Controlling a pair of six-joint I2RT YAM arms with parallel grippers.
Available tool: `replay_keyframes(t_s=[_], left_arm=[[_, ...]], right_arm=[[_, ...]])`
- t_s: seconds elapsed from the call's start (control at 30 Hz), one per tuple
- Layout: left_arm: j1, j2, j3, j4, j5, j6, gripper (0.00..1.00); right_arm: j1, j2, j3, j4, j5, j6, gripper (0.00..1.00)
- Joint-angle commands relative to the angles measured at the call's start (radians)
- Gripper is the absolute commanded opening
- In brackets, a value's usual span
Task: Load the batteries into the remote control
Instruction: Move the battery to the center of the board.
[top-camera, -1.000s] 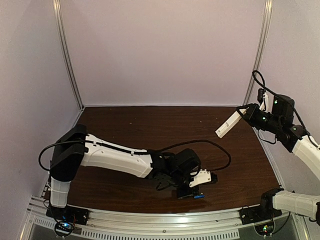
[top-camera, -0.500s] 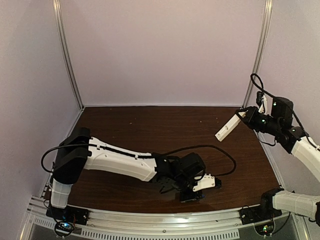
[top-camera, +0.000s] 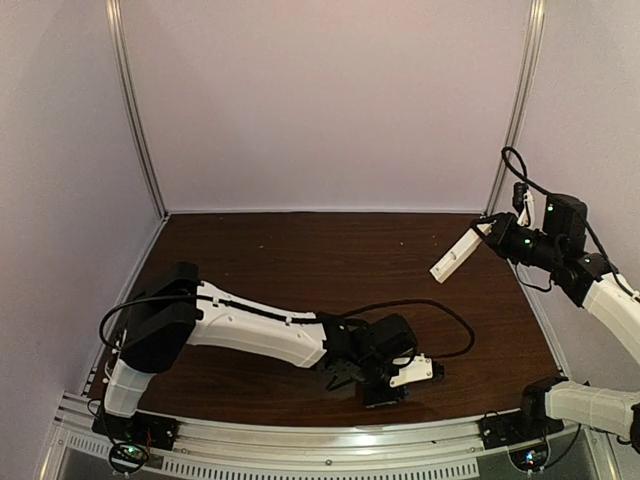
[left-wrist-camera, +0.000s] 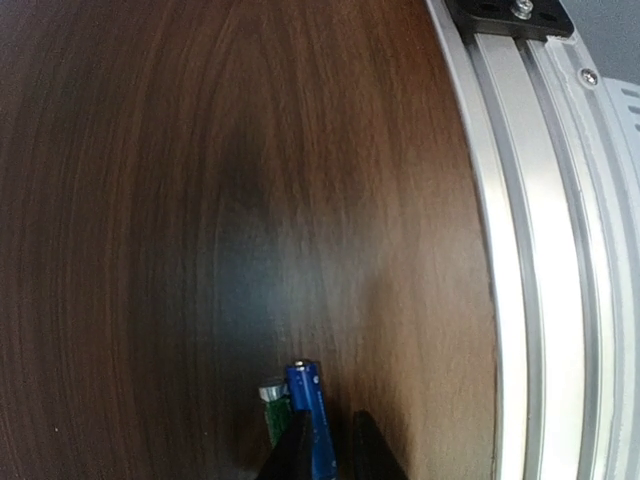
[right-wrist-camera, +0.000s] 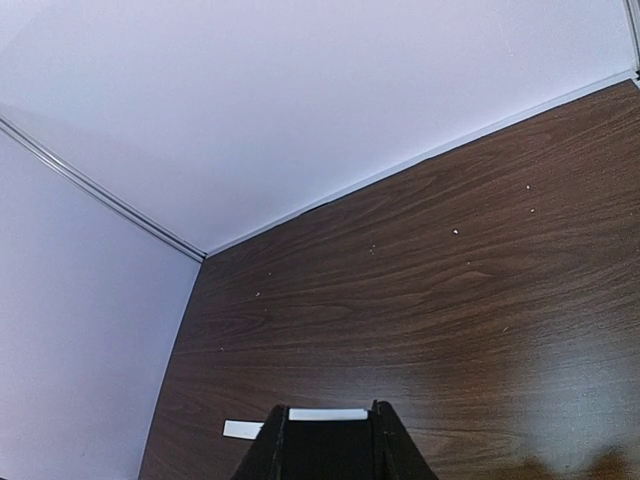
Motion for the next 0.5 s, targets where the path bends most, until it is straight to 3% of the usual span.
replay_keyframes(t_s=[0.0,0.47], left_arm=[[0.000,0.032,0.030,-0.020,-0.029,0.013,0.15],[-0.024,0.044,0.036,-0.101,-0.103,0.056,0.07]], right_arm=[[-0.009,-0.009,-0.014,0.034,-0.021,0.010,0.00],[-0.012,0.011,-0.015,0.052,-0.031,0.014,0.00]])
